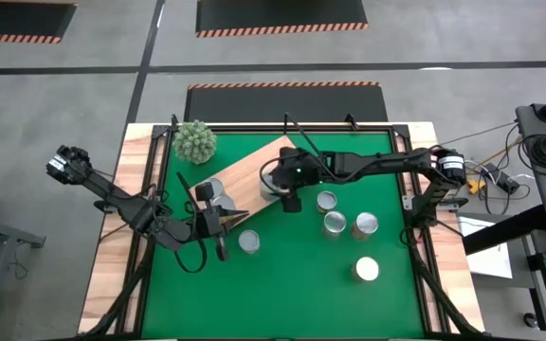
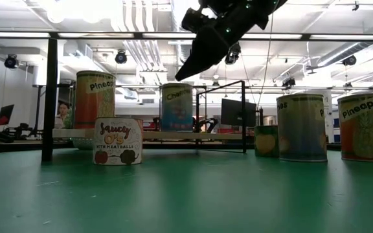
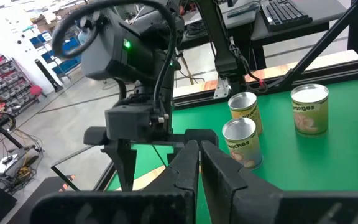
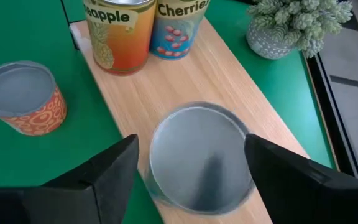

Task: Pick and place cans onto a shelf
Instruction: Put the canned cherries on the shelf

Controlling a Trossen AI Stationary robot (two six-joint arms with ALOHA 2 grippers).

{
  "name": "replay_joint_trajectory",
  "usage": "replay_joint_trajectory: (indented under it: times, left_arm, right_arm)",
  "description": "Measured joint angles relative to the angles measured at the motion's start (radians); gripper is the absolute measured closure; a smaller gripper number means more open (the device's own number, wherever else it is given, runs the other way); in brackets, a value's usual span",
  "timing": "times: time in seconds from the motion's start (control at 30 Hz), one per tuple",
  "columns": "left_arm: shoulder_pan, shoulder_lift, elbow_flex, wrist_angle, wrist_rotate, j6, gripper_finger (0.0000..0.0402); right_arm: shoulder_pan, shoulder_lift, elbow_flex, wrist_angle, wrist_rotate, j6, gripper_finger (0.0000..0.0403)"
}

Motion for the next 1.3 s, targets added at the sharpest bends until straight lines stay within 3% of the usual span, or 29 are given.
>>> replay_joint_trajectory:
  times: [0.47,0.67,0.9,1.3]
  left_arm:
    - [0.000,0.001,0.000,-0.001,0.000,0.000,0.0401]
    - [0.000,0.001,0.000,0.000,0.000,0.000,0.0401]
    - [0.000,0.001,0.000,-0.002,0.000,0.000,0.0401]
    - [0.000,0.001,0.000,-0.008,0.002,0.000,0.0401]
  right_arm:
    - [0.000,-0.098,-0.012,-0.218,0.050,0.021,0.0191]
    - [-0.005,-0.066,-0.065,-0.156,0.053,0.028,0.0230]
    - [-0.017,-0.025,-0.079,-0.120,0.134,0.018,0.0276]
    - [-0.018,-0.024,-0.081,-0.093,0.127,0.013,0.0340]
